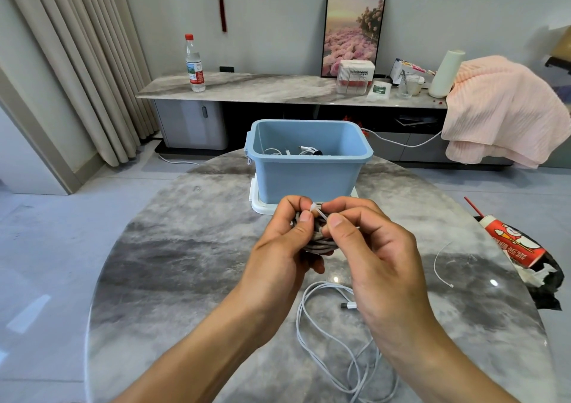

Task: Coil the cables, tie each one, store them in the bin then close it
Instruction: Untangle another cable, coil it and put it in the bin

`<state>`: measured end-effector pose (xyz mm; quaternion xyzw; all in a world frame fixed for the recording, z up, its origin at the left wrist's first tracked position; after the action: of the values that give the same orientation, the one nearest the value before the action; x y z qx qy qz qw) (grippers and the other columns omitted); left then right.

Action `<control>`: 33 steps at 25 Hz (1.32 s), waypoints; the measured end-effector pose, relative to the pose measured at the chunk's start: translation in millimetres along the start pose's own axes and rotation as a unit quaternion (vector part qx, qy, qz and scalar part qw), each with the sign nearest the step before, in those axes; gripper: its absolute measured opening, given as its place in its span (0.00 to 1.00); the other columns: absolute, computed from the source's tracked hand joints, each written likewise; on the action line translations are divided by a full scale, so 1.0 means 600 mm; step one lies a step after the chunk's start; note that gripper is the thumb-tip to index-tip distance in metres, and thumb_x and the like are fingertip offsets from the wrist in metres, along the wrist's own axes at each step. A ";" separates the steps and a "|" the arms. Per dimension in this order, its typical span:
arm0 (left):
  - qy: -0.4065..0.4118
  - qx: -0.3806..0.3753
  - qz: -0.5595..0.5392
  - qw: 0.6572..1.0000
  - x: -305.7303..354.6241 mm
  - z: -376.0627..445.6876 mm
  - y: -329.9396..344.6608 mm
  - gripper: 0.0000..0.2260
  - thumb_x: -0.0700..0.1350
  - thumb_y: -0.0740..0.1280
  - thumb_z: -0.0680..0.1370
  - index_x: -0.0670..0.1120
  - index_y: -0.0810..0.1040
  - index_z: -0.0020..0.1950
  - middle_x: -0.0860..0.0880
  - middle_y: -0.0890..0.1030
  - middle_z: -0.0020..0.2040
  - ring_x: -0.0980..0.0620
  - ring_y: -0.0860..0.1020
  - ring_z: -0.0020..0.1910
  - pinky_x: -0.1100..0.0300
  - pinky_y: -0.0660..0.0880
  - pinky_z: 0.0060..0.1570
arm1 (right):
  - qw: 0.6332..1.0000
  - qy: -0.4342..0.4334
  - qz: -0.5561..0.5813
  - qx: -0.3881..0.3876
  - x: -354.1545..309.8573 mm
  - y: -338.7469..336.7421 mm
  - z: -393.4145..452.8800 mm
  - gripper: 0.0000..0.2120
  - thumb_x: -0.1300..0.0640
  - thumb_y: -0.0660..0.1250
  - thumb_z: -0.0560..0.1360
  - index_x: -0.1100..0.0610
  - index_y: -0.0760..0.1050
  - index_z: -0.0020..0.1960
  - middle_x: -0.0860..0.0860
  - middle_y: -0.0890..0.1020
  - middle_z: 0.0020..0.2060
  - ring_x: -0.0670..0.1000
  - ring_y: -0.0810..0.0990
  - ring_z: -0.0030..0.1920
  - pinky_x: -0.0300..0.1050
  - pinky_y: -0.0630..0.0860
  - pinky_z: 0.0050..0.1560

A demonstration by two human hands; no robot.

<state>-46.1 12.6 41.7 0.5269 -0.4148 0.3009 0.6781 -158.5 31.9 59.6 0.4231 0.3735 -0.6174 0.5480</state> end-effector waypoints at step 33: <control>-0.034 -0.070 0.030 0.997 0.019 0.003 -0.010 0.04 0.47 0.58 0.77 0.48 0.69 0.43 0.48 0.72 0.41 0.51 0.69 0.39 0.58 0.65 0.37 | 0.986 -0.011 -0.102 -0.132 -0.016 -0.020 0.028 0.08 0.49 0.68 0.72 0.51 0.81 0.37 0.44 0.81 0.47 0.53 0.78 0.53 0.50 0.73 0.53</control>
<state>-36.1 8.7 49.3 0.4755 -0.4732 0.2737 0.6892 -172.1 21.6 74.8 0.2995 0.4867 -0.6203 0.5372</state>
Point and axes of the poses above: each hand's wrist, its own z-axis towards the middle knuckle, its own y-axis out of the palm, x = y × z, the point moved 4 cm from there along z, towards the middle knuckle
